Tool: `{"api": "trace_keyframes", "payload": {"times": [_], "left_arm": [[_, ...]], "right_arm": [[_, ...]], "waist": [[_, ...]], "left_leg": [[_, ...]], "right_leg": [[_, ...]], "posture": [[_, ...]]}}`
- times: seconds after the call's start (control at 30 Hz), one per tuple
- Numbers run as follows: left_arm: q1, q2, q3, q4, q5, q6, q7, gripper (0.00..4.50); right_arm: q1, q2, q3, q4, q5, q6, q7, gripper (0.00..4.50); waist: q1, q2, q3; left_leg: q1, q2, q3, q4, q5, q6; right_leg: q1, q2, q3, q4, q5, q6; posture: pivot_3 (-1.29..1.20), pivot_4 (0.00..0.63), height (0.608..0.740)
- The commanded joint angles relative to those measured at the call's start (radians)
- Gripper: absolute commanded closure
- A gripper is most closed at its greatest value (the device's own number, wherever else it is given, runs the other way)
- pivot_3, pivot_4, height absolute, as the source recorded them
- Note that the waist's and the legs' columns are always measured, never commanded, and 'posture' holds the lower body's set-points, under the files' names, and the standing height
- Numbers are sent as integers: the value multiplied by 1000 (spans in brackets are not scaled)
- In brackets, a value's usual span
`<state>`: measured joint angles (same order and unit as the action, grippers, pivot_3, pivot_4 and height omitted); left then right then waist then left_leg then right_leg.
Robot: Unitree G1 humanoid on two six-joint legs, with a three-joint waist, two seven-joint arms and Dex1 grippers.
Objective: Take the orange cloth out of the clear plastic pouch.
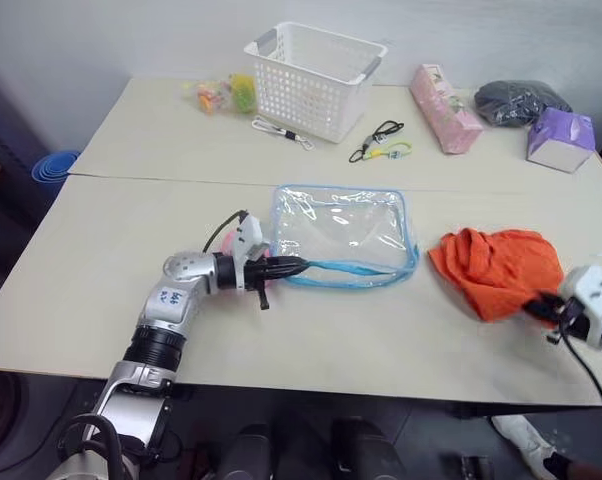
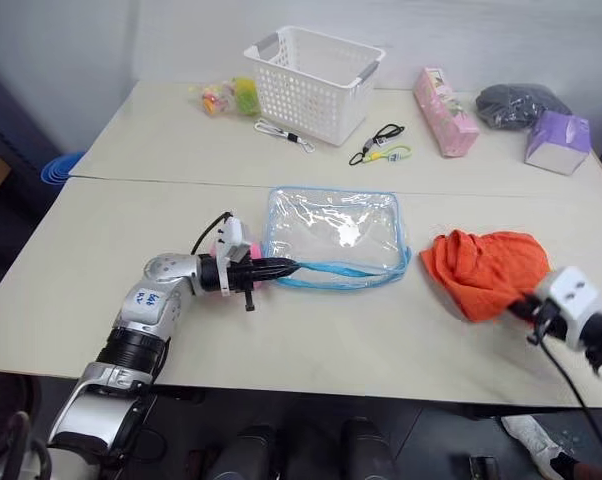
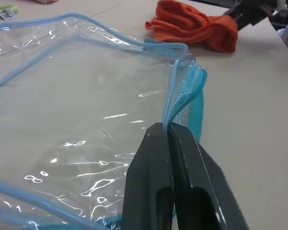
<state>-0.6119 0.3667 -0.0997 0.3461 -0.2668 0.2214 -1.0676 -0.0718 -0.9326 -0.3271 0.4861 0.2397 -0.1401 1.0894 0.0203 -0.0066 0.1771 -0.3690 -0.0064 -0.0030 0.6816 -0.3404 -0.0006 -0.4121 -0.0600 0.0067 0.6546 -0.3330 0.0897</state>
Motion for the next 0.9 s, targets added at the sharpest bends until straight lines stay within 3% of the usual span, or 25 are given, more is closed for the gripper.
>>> {"api": "trace_keyframes", "payload": {"times": [0.03, 0.27, 0.4, 0.5, 0.7, 0.9], "left_arm": [[1, 21, 8, -22, -5, 26, -1, 3465], [78, 126, 122, -138, -131, 17, -116, 1308], [193, 229, 214, -265, -210, 3, -196, 82], [320, 312, 281, -319, -202, -56, -215, 31], [597, 398, 401, -303, -91, -237, -157, 31], [782, 358, 464, -381, -70, -292, -26, 31]], "right_arm": [[32, -33, -40, -7, 46, -36, 77, 2507], [231, -31, -226, -311, 186, 10, 121, 147], [355, 48, -274, -582, 277, 68, 94, 0], [438, 94, -199, -680, 239, -70, 183, 0], [388, 230, -74, -687, 246, -81, 126, 0], [278, 356, 111, -558, 96, -219, 71, 0]], "waist": [[-4, -1, 0], [-17, 0, 0], [-24, 0, 0], [-23, 1, 0], [-23, 1, 0], [-21, 0, 0]], "left_leg": [[1, 1, 0, 0, 0, 0], [1, 2, -1, -1, 0, -1], [1, 3, -4, -2, 0, -2], [2, 3, -5, -3, -1, -3], [3, 2, -5, -5, -4, 4], [4, 2, -6, -12, -4, 4]], "right_leg": [[1, 1, 0, 0, 0, 0], [1, 1, 0, 0, 0, 0], [1, 1, -1, -1, 0, 0], [3, 1, -1, -2, 0, 0], [5, -2, -1, -7, 0, 0], [4, -2, -2, -9, 0, -1]], "posture": [[0, 150, 740], [0, 150, 740], [0, 150, 740], [0, 150, 740], [0, 150, 740], [0, 150, 740]]}}
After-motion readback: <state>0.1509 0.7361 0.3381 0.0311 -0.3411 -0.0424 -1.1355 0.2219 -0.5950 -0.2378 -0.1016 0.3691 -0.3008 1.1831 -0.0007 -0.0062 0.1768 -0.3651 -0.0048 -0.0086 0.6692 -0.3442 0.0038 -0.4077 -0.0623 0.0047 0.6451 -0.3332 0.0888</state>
